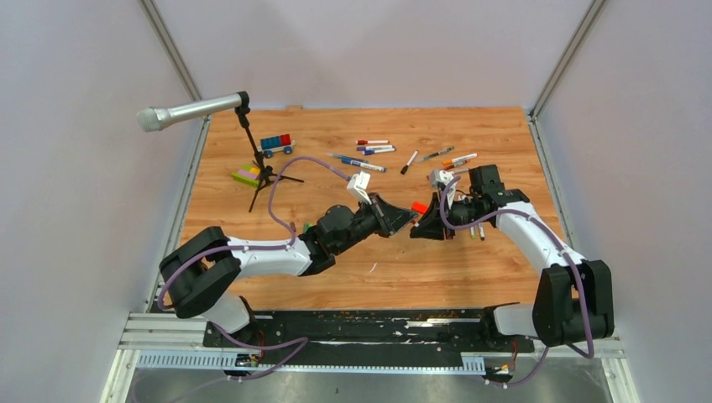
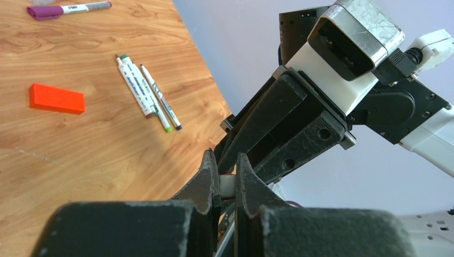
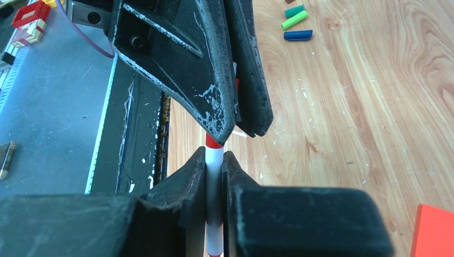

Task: Open the pen caps
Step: Open the pen cap from the pen.

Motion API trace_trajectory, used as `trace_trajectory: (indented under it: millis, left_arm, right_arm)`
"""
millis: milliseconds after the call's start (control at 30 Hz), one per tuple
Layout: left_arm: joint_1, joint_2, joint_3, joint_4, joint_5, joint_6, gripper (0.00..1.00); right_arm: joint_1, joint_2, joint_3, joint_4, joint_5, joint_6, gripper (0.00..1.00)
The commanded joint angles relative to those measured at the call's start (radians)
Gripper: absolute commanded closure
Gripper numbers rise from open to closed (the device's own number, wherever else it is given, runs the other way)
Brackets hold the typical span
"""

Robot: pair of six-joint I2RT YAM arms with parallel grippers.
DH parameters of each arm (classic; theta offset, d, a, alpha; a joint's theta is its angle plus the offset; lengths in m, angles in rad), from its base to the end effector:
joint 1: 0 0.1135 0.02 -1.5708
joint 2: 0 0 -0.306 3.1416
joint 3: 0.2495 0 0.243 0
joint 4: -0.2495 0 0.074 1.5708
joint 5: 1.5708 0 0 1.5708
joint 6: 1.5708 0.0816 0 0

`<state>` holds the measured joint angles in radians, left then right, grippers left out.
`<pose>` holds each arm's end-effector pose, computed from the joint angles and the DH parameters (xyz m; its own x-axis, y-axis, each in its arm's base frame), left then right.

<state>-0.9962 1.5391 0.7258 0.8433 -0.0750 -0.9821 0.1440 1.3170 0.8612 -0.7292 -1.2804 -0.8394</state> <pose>0.2068 -0.3081 0.2941 -0.6532 -0.5170 -0.5532 0.4558 0.3149 -0.8325 0.2042 0.1086 0.2697 -0.3163 -0.2612 -0.9120 -0.9482 0.0558 0.3129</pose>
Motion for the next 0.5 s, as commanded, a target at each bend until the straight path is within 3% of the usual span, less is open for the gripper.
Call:
trace_trajectory:
  millis: [0, 467]
  left_arm:
    - [0.192, -0.129, -0.035, 0.122, -0.347, 0.02, 1.0]
    - [0.218, -0.204, -0.049, 0.034, -0.354, 0.059, 1.0]
  right_arm:
    - [-0.04, 0.009, -0.026, -0.178, 0.078, -0.095, 1.0]
    - [-0.042, 0.015, 0.0, -0.192, 0.173, -0.115, 1.0]
